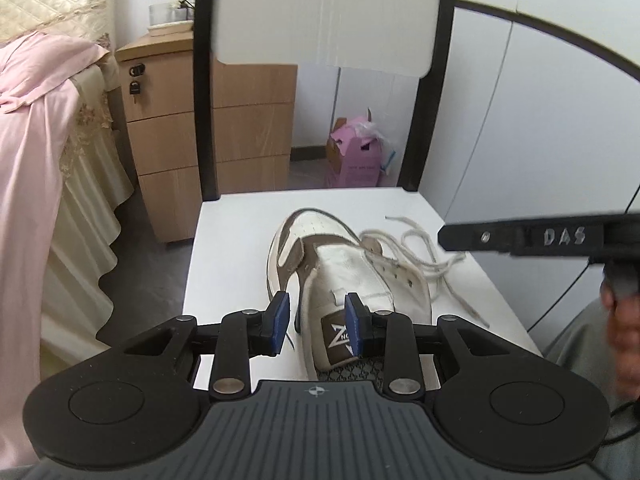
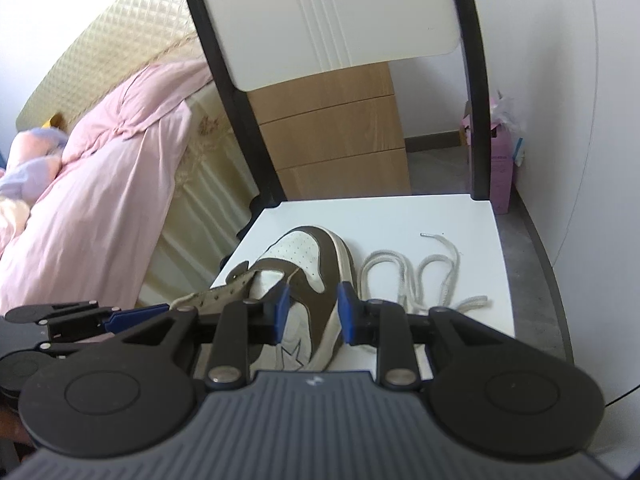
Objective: Lace up shoes with both hands
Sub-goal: 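Release the sneaker with the right gripper and move it toward the white shoelace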
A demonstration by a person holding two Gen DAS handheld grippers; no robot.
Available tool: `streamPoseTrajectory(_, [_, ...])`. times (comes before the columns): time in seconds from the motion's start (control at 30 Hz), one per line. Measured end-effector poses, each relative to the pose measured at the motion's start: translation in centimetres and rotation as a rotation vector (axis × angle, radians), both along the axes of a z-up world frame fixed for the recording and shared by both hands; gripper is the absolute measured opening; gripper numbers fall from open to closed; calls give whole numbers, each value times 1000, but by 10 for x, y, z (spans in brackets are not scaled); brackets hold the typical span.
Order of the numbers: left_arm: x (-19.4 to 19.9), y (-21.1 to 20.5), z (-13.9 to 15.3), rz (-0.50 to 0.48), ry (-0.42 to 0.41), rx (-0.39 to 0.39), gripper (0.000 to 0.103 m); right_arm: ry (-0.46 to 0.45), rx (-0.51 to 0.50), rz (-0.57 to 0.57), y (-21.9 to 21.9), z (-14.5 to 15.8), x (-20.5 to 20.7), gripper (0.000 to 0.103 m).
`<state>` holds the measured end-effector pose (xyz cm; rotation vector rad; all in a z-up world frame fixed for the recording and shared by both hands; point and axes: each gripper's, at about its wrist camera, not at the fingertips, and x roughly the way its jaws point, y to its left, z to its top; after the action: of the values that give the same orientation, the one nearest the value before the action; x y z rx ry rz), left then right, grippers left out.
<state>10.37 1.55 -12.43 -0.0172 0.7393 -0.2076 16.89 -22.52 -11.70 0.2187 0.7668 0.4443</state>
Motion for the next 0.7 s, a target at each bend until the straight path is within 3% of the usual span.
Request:
streamPoseTrajectory(0.1, [-2,1,-1,1,-23,12,40,-9,24,-42,4,1,-4,28])
streamPoseTrajectory(0.4, [-3,0,-5,-24,-33,-3,40,-71,34,-77,15,31,-9,34])
streamPoseTrajectory(0.7, [-6,-5,-6,-51,-61,2,41,-76,4,-90,3,25,-9,35])
